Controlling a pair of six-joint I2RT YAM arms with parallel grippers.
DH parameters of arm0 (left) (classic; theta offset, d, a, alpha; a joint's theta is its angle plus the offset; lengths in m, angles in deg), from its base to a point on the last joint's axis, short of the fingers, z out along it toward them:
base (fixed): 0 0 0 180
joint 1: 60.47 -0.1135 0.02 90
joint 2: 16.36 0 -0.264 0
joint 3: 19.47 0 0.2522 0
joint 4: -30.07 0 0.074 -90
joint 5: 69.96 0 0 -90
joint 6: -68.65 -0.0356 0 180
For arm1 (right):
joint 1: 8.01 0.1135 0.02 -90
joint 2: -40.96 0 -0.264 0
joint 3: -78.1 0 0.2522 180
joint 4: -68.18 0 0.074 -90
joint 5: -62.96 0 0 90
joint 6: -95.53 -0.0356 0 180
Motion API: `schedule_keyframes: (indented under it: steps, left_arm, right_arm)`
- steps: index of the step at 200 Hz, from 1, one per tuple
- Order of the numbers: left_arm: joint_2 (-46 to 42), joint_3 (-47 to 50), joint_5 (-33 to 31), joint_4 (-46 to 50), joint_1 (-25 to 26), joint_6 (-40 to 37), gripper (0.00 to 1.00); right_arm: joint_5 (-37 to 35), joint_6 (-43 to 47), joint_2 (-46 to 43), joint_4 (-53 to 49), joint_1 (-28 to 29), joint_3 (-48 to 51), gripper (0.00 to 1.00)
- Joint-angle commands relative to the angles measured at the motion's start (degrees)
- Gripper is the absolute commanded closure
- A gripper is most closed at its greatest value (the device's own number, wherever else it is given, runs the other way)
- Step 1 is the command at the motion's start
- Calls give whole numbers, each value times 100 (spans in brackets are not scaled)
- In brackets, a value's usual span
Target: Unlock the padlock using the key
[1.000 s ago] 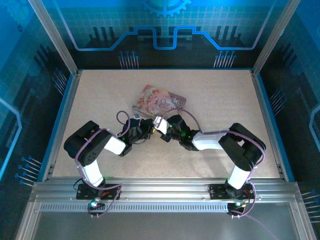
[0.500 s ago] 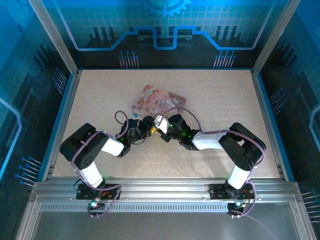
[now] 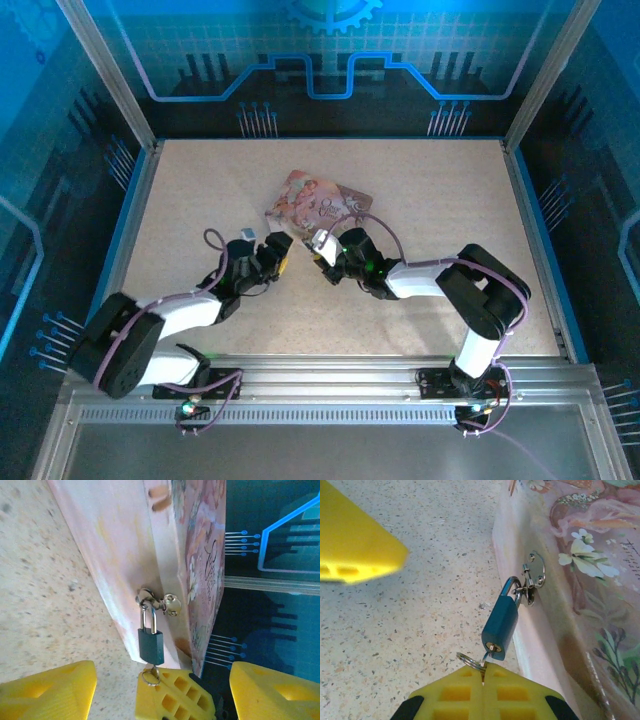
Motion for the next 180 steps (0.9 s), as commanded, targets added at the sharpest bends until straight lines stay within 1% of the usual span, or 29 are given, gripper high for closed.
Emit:
schedule_keyframes:
  steps: [1,15,28,40,55,75,91,105,125,135,154,180]
  left_arm:
    - [-691,-496,-111,1885,-262,-1124,26]
    - [-984,-796,-105,2615,-496,-1616,24]
    - [-1129,-958,34,2877,-789,-1906,21]
    - [-1093,-1112,337,3027,-1130,-2075,19]
    - [-821,-1391,907,3184,-1583,-2339,19]
    - [-260,-1839,1523,3246,-1952,-2699,20]
    - [281,-2242,2044,3160,-2140,-2937,21]
    - [795,-2669,2368,3199,-2248,-3160,23]
    - [1533,-3395,2502,3502,-2288,-3633,24]
    - [1913,-3701,2584,3475,-2329,-3821,23]
    - [2717,-4336,2970,3487,-2416,-4052,24]
    - [3477,-5074,3146,3813,-2414,-4343,24]
  right_arm:
    - [470,-605,39,-64,-99,47,100]
    - [608,-935,34,-82,-126,36,100]
    - [735,-1228,49,-163,-171,-20,100]
    - [865,-1441,60,-143,-225,-24,100]
    - [874,-1517,36,-195,-255,-26,100]
    - [879,-1710,-31,-331,-335,-34,100]
    - [849,-1912,-63,-621,-408,-121,100]
    - [919,-1970,-80,-797,-442,-187,100]
    - [927,-2000,-80,-811,-438,-165,100]
    - [877,-2020,-85,-886,-448,-195,100]
    - [896,-2067,-82,-1098,-481,-279,100]
    - [963,-2126,-93,-1145,-509,-290,100]
